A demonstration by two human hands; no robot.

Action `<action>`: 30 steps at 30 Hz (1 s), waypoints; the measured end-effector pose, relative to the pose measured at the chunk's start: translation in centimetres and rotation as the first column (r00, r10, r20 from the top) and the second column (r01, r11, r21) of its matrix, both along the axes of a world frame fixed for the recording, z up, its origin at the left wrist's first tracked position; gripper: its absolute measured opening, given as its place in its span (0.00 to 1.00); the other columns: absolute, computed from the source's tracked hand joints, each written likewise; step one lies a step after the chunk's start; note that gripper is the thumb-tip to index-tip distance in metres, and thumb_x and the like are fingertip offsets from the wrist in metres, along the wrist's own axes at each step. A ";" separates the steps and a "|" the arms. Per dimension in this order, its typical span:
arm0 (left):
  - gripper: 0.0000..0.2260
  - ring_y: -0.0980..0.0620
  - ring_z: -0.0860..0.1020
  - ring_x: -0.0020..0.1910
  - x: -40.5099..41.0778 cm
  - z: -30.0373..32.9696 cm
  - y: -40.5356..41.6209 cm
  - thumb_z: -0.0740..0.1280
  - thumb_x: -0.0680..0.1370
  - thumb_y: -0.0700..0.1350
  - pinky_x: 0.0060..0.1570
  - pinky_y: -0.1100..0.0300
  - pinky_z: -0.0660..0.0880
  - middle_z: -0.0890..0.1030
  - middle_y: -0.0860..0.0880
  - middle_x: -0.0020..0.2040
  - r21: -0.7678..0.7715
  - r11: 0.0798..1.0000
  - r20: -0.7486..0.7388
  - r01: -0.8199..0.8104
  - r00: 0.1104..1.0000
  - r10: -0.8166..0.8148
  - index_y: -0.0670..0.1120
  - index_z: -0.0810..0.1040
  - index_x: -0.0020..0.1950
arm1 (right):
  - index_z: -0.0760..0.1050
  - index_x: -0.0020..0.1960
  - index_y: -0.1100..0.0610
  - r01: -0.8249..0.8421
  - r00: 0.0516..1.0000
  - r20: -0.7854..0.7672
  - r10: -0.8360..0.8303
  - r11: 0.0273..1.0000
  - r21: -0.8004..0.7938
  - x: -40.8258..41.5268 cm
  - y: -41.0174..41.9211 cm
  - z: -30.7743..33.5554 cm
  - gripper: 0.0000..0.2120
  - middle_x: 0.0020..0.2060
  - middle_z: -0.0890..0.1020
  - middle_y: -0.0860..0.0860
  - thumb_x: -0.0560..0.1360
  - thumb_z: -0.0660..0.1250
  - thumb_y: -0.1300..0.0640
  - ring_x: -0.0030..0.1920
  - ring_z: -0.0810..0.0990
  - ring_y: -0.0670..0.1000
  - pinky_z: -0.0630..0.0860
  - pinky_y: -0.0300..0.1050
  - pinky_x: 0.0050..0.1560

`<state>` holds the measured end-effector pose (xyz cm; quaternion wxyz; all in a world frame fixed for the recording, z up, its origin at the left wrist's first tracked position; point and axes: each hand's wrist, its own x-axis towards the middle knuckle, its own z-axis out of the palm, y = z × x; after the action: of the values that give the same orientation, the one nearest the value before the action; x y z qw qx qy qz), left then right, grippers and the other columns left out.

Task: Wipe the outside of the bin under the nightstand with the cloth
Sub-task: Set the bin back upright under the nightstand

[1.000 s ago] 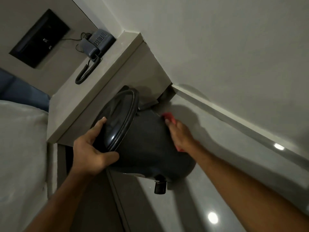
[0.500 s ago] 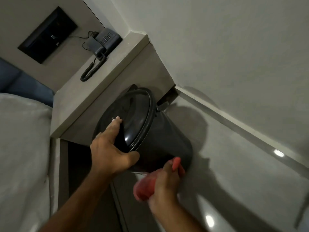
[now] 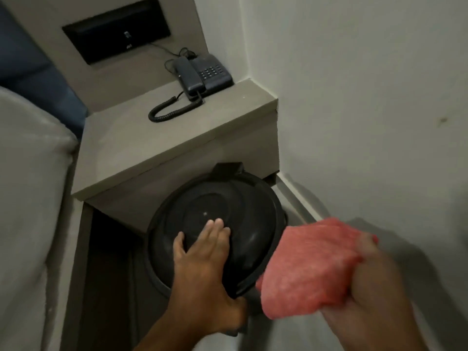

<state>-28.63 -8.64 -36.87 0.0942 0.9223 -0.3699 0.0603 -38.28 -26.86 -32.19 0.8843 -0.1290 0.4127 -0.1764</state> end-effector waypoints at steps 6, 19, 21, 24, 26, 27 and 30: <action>0.41 0.39 0.68 0.73 -3.2 -0.1 -0.9 0.66 0.61 0.63 0.65 0.25 0.58 0.75 0.38 0.71 0.127 0.992 -0.156 0.019 0.988 0.001 0.38 0.77 0.67 | 0.88 0.44 0.59 -0.113 0.991 -0.089 0.104 0.989 -0.099 -0.2 -0.5 7.1 0.35 0.40 0.89 0.60 0.82 0.51 0.36 0.35 0.88 0.59 0.81 0.56 0.23; 0.43 0.46 0.71 0.72 -5.3 27.4 8.2 0.75 0.71 0.29 0.64 0.55 0.73 0.72 0.46 0.75 -0.534 0.606 -0.802 -0.589 0.128 -0.583 0.49 0.59 0.79 | 0.79 0.61 0.71 -0.586 0.810 0.020 0.586 0.810 -0.005 3.2 6.1 29.7 0.33 0.53 0.85 0.69 0.63 0.79 0.52 0.48 0.87 0.65 0.84 0.60 0.42; 0.42 0.39 0.69 0.74 -5.2 31.0 9.4 0.74 0.71 0.29 0.70 0.43 0.69 0.70 0.39 0.75 -0.533 0.488 -0.781 -0.691 0.181 -0.597 0.40 0.55 0.79 | 0.63 0.71 0.76 -0.636 0.743 0.203 0.637 0.767 -0.082 3.9 7.6 33.1 0.38 0.61 0.77 0.76 0.68 0.76 0.64 0.59 0.81 0.70 0.81 0.63 0.55; 0.47 0.32 0.75 0.66 -4.5 36.1 11.5 0.84 0.61 0.41 0.67 0.33 0.68 0.78 0.33 0.66 -0.458 0.328 -0.819 -0.826 0.249 -0.518 0.36 0.63 0.75 | 0.51 0.74 0.78 -0.636 0.699 0.201 0.686 0.725 -0.264 4.0 9.6 35.9 0.24 0.70 0.62 0.80 0.79 0.43 0.76 0.71 0.65 0.76 0.67 0.65 0.70; 0.48 0.37 0.82 0.52 -3.5 38.3 12.4 0.86 0.53 0.43 0.53 0.45 0.80 0.83 0.31 0.54 -0.453 0.262 -0.827 -0.852 0.292 -0.481 0.38 0.70 0.70 | 0.67 0.69 0.76 -0.698 0.654 0.163 0.739 0.673 -0.246 5.1 10.3 36.6 0.22 0.63 0.76 0.75 0.76 0.56 0.77 0.63 0.78 0.71 0.80 0.57 0.57; 0.46 0.38 0.82 0.47 -3.0 39.0 12.6 0.85 0.52 0.43 0.46 0.51 0.80 0.84 0.31 0.50 -0.455 0.228 -0.827 -0.861 0.313 -0.468 0.38 0.73 0.68 | 0.76 0.63 0.72 -0.685 0.682 0.048 0.730 0.660 -0.308 5.3 10.0 36.3 0.20 0.57 0.82 0.71 0.72 0.65 0.78 0.55 0.85 0.66 0.84 0.51 0.48; 0.37 0.39 0.83 0.44 -0.6 39.7 12.6 0.85 0.55 0.49 0.41 0.55 0.82 0.84 0.32 0.49 -0.416 0.143 -0.843 -0.898 0.322 -0.430 0.40 0.82 0.61 | 0.85 0.51 0.64 -0.703 0.696 -0.309 0.648 0.530 -0.475 6.8 9.9 35.4 0.15 0.47 0.88 0.61 0.65 0.75 0.64 0.44 0.88 0.55 0.82 0.40 0.37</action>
<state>-29.27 4.00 2.83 0.8044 0.5450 0.0954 -0.2162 -31.49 -16.94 3.19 0.7832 -0.5393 0.3005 0.0734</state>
